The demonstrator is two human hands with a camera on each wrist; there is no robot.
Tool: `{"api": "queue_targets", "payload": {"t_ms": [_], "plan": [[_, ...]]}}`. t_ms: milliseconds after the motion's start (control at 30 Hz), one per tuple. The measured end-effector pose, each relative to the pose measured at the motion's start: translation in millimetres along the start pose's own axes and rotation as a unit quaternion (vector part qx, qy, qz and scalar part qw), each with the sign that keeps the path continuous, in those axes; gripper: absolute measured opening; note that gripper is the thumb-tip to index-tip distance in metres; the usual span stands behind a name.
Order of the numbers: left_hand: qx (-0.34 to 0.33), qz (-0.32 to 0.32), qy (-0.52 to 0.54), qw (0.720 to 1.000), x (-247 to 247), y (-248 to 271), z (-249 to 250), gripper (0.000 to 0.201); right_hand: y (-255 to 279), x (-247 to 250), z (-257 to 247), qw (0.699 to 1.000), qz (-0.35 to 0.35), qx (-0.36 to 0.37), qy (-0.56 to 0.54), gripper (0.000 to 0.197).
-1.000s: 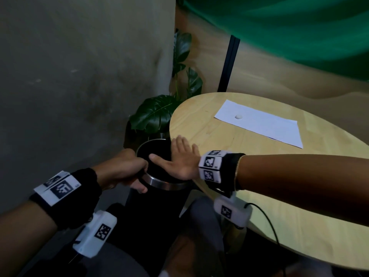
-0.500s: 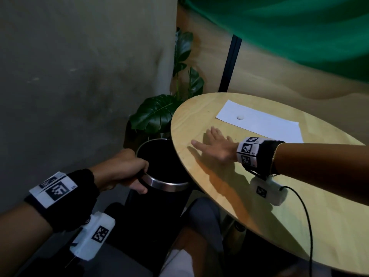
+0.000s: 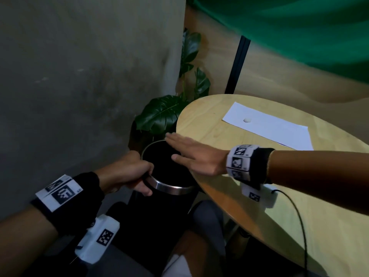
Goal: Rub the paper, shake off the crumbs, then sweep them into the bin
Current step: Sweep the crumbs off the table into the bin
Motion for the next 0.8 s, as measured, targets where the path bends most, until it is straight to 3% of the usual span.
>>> {"api": "queue_targets", "payload": {"t_ms": [100,200,300,400,533,633,700,800], "plan": [[-0.008,0.008,0.008,1.000,2,1,1,0.014,34,6,36,0.991,0.000,-0.131,0.019,0.082],[-0.007,0.012,0.011,1.000,3,-1,-4,0.020,65,-3,67,0.963,-0.019,-0.268,-0.001,0.099],[-0.006,0.024,-0.014,1.000,4,0,-5,0.012,73,-27,59,0.949,-0.042,-0.312,-0.019,0.108],[-0.002,0.020,-0.005,1.000,2,7,-4,0.013,52,-41,29,0.959,-0.030,-0.282,-0.015,0.107],[0.005,0.019,0.003,1.000,2,9,-5,0.017,18,-50,-24,0.995,-0.057,-0.085,0.017,0.084],[0.006,0.012,-0.003,1.000,3,11,-6,0.020,19,-40,-38,0.998,-0.054,0.033,-0.004,0.071],[-0.006,0.017,-0.022,1.000,4,7,-6,0.027,27,-15,-15,1.000,0.002,0.002,-0.018,0.068],[-0.022,0.026,-0.026,0.999,6,5,-4,0.018,47,16,45,0.986,0.050,-0.156,-0.026,0.071]]}}
Point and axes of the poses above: each hand's wrist, its own y-axis away from the middle knuckle, its own x-axis out of the back of the hand, z = x × y, the point moved 8 cm from there along -y, towards the middle knuckle, and after that the axes turned 4 degrees about -z, right-handed, at the moved point
